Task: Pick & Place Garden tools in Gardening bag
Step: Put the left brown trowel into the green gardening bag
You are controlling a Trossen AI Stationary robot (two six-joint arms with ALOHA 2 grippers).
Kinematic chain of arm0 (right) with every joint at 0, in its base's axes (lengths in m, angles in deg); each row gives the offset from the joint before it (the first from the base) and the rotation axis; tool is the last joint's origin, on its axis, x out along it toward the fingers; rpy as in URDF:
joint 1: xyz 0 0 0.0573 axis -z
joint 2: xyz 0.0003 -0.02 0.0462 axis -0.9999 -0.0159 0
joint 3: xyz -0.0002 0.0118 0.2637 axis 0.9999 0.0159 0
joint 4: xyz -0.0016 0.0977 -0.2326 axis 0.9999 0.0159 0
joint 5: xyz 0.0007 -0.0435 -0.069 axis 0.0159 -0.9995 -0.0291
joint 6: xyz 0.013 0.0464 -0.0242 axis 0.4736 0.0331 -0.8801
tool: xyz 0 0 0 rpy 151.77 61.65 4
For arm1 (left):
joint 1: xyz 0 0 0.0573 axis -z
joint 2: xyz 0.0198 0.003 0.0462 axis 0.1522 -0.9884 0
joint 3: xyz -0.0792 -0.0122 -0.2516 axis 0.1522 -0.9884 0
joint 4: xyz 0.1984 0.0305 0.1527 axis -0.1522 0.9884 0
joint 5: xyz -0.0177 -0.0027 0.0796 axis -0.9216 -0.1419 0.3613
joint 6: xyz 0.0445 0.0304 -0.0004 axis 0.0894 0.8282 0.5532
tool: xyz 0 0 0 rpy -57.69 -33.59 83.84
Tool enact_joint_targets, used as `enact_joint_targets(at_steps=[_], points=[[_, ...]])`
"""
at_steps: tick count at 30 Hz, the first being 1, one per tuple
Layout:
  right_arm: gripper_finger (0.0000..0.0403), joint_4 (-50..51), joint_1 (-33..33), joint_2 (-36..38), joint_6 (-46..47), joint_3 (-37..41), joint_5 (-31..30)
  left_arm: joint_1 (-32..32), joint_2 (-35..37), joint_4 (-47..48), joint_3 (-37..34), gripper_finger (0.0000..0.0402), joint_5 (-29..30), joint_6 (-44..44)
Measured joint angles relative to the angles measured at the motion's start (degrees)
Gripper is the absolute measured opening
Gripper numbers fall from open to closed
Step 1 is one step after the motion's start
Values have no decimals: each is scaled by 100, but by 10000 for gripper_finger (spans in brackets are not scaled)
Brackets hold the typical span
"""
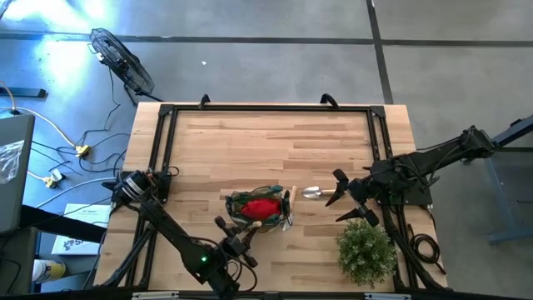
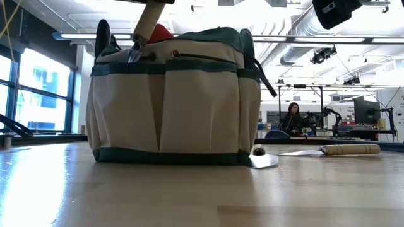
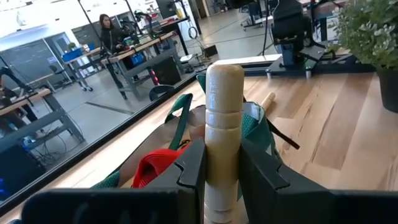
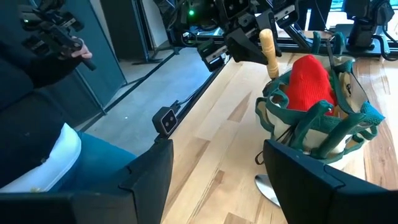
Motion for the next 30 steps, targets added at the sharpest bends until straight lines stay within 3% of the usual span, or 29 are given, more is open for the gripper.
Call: enact_joint_targets(at_steps=[18,26,30], points=[[240,6,0,0,3,0,2,1,-361,1293,4,67,-122,-1617],[240,6,0,0,-2,0,0,-3,-369,1352,-4,100,-829,-1940],[240,4,0,0,-2,0,0,1,-369,1348,-4,103,-885,-2032]])
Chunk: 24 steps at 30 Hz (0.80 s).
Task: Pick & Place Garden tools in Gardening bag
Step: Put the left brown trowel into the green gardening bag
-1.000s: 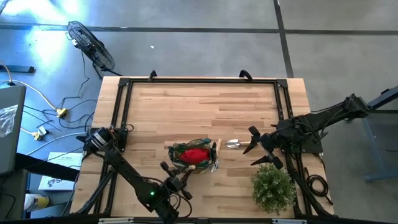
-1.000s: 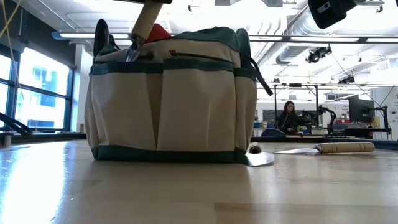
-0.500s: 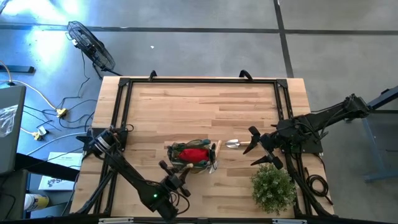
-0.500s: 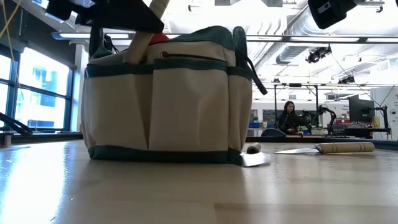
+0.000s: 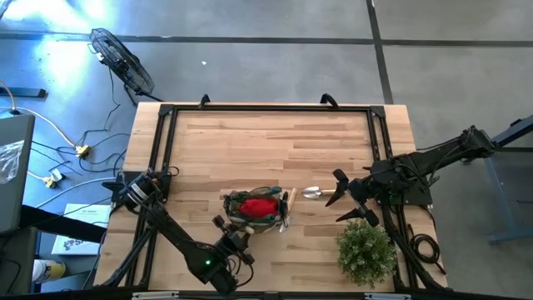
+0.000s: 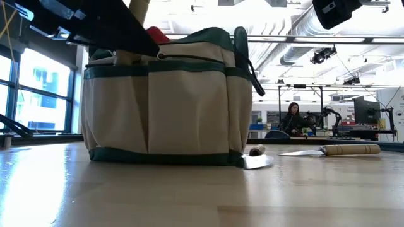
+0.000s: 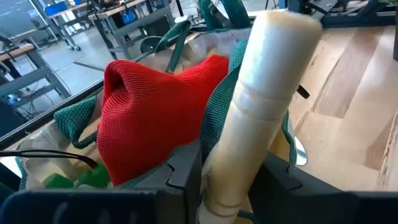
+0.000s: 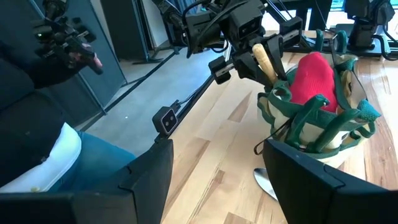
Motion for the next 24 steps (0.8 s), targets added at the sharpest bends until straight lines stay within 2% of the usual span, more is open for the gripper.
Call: enact_joint_targets(at_steps=[24], points=[[240,9,0,0,0,0,2,0,55,-87,180,106,997,144]])
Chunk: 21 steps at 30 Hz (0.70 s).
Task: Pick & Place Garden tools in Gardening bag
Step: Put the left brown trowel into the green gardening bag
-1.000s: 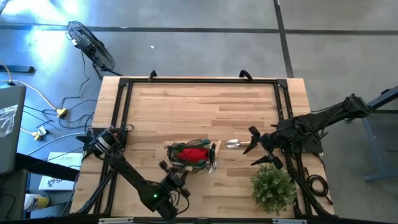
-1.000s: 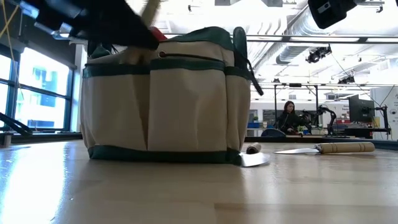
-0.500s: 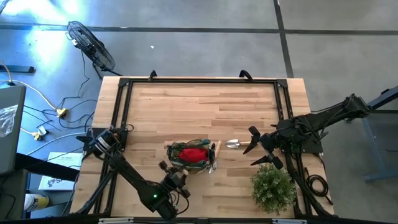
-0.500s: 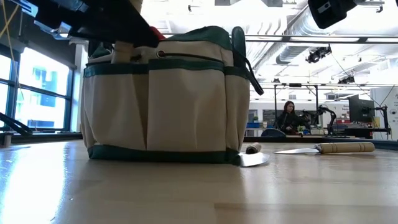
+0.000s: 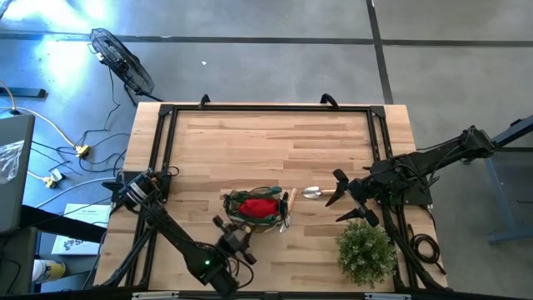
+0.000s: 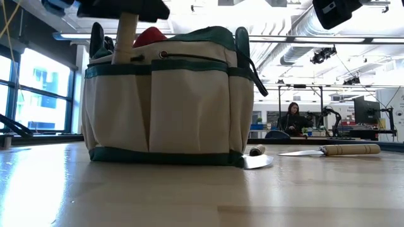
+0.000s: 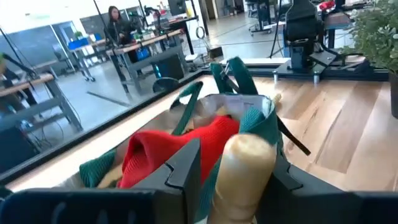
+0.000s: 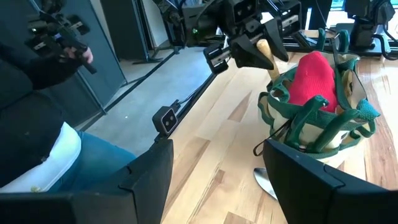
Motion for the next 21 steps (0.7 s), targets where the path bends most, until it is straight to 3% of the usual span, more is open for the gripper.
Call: enact_joint_targets(at_steps=[7,15,21], points=[[240,0,0,0,-34,0,0,0,-2,22,462,106,445,840],[240,0,0,0,-143,0,-26,-2,-2,183,1164,106,481,1404],[240,3,0,0,-159,0,-965,0,-2,179,2040,106,373,1674]])
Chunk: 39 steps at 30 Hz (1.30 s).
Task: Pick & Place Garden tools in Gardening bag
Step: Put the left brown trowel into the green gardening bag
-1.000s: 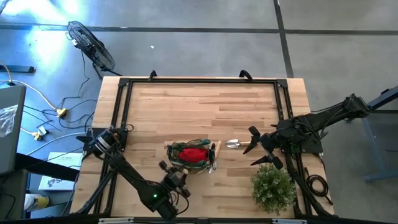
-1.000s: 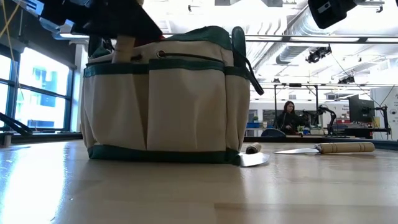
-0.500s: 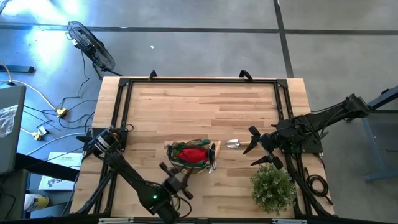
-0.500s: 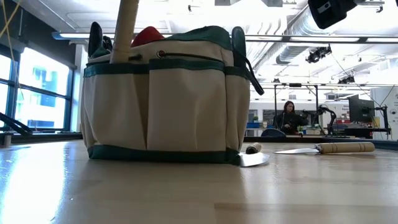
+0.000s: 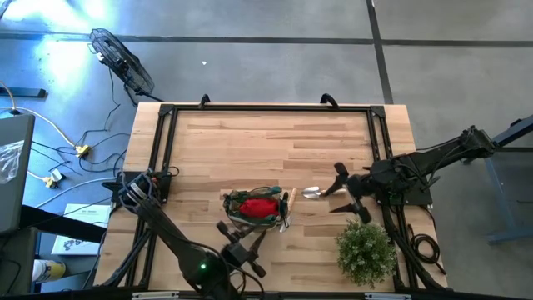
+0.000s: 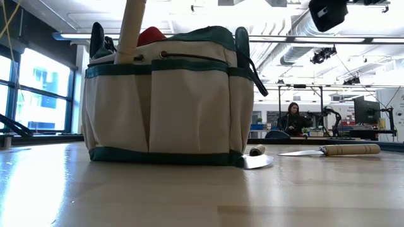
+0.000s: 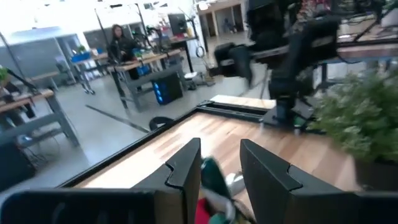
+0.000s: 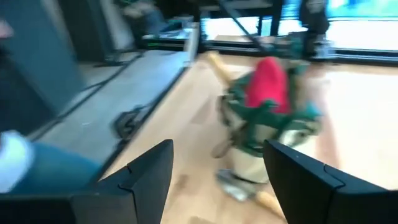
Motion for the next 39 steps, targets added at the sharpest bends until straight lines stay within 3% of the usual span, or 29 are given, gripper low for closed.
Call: enact_joint_targets(at_steps=[9,14,17,22,29,31,34,39], points=[[240,258,8,-4,-562,0,-1268,0,0,-149,1021,106,-1105,487],[239,344,141,-7,-599,0,-1409,0,0,-171,1011,106,-1617,292],[224,308,267,-7,-600,0,-1409,0,-3,-83,980,105,-1629,294],[156,135,563,-7,-550,0,-1411,0,-4,142,980,81,-1446,939],[21,-45,930,-7,-539,0,-1411,3,31,442,978,8,-1235,2188],[9,-64,1040,-7,-544,0,-1409,10,150,456,978,6,-1239,2331],[4,-67,1273,-9,-618,0,-1411,2,375,734,980,1,-1593,2046],[3,-51,1765,-186,-686,0,-1284,-37,476,1646,982,0,-2748,384]])
